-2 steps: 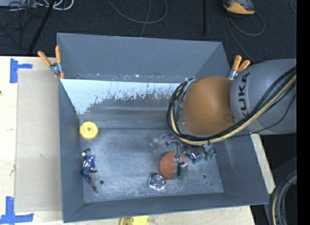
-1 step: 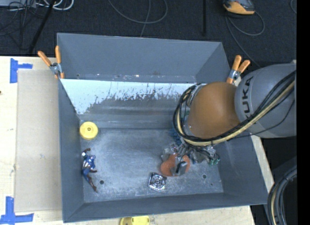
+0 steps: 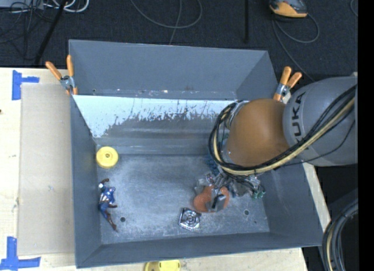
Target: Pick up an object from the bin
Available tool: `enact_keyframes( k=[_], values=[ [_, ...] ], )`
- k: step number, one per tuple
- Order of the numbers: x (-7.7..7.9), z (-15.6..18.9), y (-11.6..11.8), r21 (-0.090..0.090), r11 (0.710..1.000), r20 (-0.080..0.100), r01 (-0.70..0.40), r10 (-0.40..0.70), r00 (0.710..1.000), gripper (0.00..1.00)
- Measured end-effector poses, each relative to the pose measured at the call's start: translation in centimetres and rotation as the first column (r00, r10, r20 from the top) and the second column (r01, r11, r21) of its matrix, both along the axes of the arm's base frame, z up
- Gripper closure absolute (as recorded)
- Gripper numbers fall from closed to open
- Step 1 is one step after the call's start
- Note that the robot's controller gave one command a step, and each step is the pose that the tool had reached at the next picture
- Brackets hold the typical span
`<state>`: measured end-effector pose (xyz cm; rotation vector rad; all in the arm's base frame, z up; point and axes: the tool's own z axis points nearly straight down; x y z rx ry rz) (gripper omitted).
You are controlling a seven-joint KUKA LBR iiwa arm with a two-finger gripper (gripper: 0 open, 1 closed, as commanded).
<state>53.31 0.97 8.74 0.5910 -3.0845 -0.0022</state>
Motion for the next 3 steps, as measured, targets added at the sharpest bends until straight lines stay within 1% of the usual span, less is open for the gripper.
enact_keyframes(
  k=[3],
  values=[
    [-0.01, -0.01, -0.02, 0.0, 1.0, 0.0, 0.005, -0.005, 1.0, 1.0]
  ],
)
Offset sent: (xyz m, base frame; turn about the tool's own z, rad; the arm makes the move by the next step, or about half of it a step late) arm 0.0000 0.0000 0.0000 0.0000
